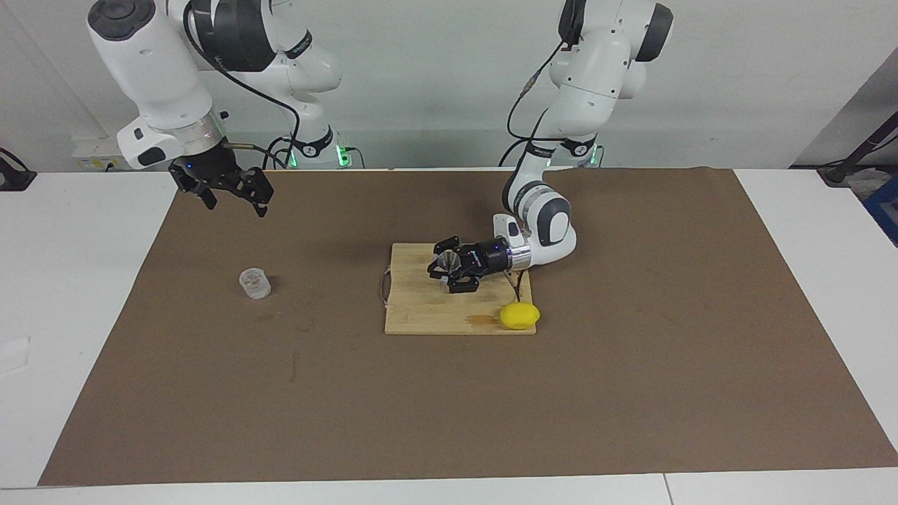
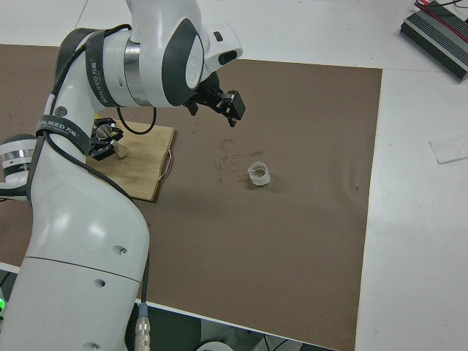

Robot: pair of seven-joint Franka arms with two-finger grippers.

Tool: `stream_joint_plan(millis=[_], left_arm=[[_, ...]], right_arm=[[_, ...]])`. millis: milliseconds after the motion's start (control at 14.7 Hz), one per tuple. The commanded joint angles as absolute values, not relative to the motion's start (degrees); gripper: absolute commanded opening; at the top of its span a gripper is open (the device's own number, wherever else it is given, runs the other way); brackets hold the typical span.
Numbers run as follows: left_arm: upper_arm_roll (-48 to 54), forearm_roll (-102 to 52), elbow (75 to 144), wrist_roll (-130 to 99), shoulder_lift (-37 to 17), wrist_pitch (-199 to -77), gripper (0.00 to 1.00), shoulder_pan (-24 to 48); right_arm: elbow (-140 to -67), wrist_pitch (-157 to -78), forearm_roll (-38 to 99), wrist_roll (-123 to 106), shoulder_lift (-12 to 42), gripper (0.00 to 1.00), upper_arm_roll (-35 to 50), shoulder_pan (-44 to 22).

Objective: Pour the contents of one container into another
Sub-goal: 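Lower the metal cup onto the board center and open the left gripper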

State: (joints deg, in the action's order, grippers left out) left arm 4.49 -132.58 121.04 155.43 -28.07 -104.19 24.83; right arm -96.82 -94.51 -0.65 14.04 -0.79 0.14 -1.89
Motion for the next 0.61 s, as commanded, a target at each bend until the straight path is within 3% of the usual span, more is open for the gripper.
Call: stream_joint_plan(millis=[0, 136, 205, 273, 341, 409, 477, 545], left_arm=[[3.5, -134.7, 120.6, 158.8, -29.5, -103.3, 0.15, 26.7], [3.5, -134.6, 120.6, 158.8, -29.5, -103.2, 0.17, 26.6], [3.5, -134.6, 120.7, 158.8, -29.5, -103.1, 0.23, 26.6], [3.5, -134.6, 120.8, 158.8, -29.5, -102.9, 0.32, 26.5], [3.5, -134.6, 120.8, 158.8, -29.5, -102.9, 0.60, 26.5], [3.5, -134.6, 120.8, 158.8, -29.5, -102.9, 0.67, 26.5], [3.5, -134.5, 120.8, 158.8, -29.5, -102.7, 0.68, 26.5], [3.5, -134.5, 121.1, 158.8, -29.5, -102.4, 0.77, 26.4]], right_arm=[[-98.2, -95.1, 0.8, 13.0, -1.9, 1.00, 0.3, -1.3], [-98.2, -95.2, 0.8, 13.0, -2.0, 1.00, 0.3, -1.3], [-98.2, -95.1, 0.8, 13.0, -2.0, 1.00, 0.3, -1.3], [-98.2, -95.1, 0.8, 13.0, -2.0, 1.00, 0.3, -1.3], [-98.2, -95.1, 0.8, 13.0, -2.0, 1.00, 0.3, -1.3], [-98.2, -95.1, 0.8, 13.0, -2.0, 1.00, 0.3, -1.3], [-98.2, -95.1, 0.8, 13.0, -2.0, 1.00, 0.3, -1.3], [-98.2, -95.1, 0.8, 13.0, -2.0, 1.00, 0.4, -1.3]])
